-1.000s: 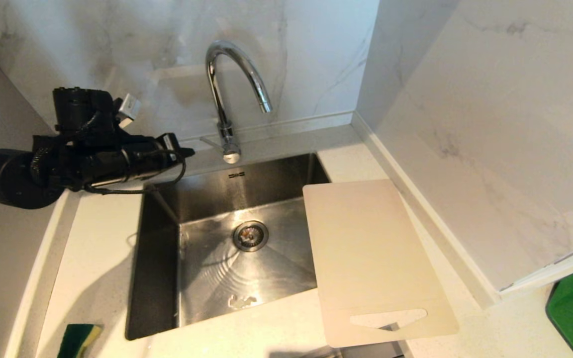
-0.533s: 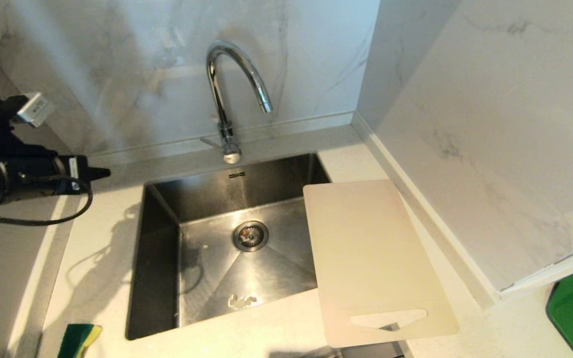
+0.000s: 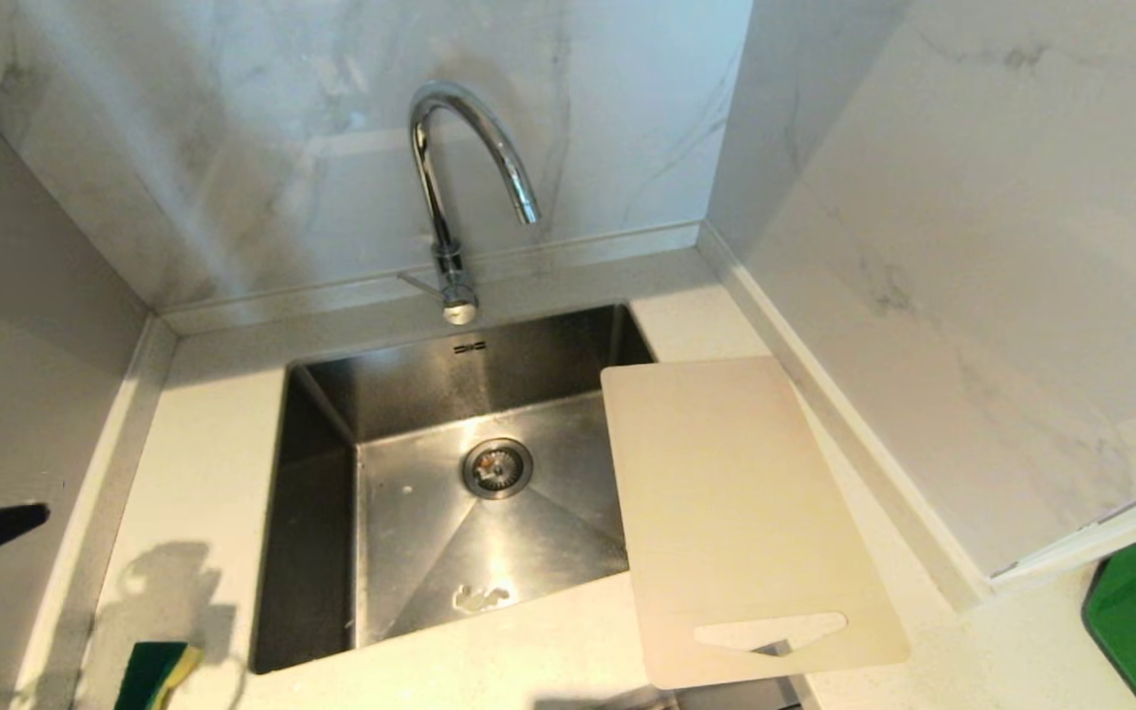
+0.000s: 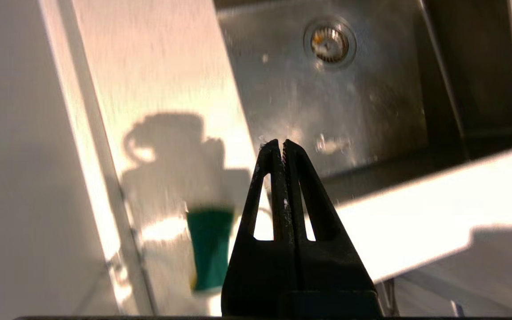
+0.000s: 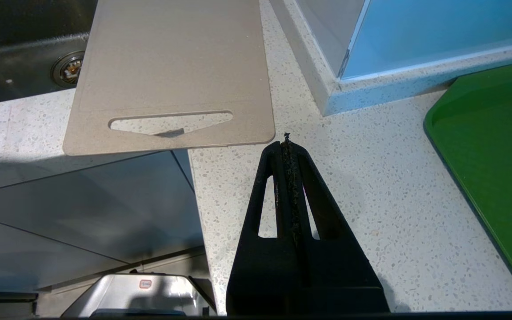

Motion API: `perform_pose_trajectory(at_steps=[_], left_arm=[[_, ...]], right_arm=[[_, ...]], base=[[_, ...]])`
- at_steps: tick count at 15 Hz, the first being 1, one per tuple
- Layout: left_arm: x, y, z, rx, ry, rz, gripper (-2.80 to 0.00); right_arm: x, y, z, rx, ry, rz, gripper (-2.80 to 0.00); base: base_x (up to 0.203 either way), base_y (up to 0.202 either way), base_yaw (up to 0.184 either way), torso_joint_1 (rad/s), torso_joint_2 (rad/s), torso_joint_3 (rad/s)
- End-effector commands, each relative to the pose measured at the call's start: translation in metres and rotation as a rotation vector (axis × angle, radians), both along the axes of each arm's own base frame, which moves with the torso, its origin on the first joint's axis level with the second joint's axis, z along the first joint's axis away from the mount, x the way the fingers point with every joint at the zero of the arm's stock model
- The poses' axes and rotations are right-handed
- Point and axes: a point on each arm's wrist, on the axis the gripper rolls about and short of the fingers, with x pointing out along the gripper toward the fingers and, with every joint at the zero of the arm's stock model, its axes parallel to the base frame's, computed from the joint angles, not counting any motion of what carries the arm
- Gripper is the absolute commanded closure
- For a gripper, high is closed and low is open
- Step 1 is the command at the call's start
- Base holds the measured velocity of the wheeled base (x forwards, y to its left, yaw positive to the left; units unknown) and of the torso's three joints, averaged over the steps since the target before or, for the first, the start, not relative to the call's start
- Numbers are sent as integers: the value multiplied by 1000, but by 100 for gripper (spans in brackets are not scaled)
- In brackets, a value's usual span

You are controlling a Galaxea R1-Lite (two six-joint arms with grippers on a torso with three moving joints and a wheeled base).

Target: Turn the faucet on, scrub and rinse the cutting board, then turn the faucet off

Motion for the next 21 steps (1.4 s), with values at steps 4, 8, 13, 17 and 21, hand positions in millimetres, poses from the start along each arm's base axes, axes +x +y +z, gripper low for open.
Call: perform_pose_trajectory(at_steps=[4, 8, 13, 17, 21], left_arm=[[-80, -4, -67, -50, -46, 4, 0], [-104, -6, -95, -48, -96, -3, 0], [-116, -5, -118, 1, -181, 43, 0], [-122, -2, -119, 204, -338, 107, 0], [-133, -2, -130, 222, -411, 92, 0]], right_arm=[[0, 0, 0, 0, 2, 1, 0], [0, 0, 0, 0, 1, 1, 0], [0, 0, 0, 0, 2, 1, 0], [0, 0, 0, 0, 1, 1, 0], [0, 0, 0, 0, 1, 1, 0]], base=[[0, 0, 0, 0, 0, 0], [0, 0, 0, 0, 0, 0], [0, 0, 0, 0, 0, 0], [0, 0, 0, 0, 0, 0], [0, 0, 0, 0, 0, 0]])
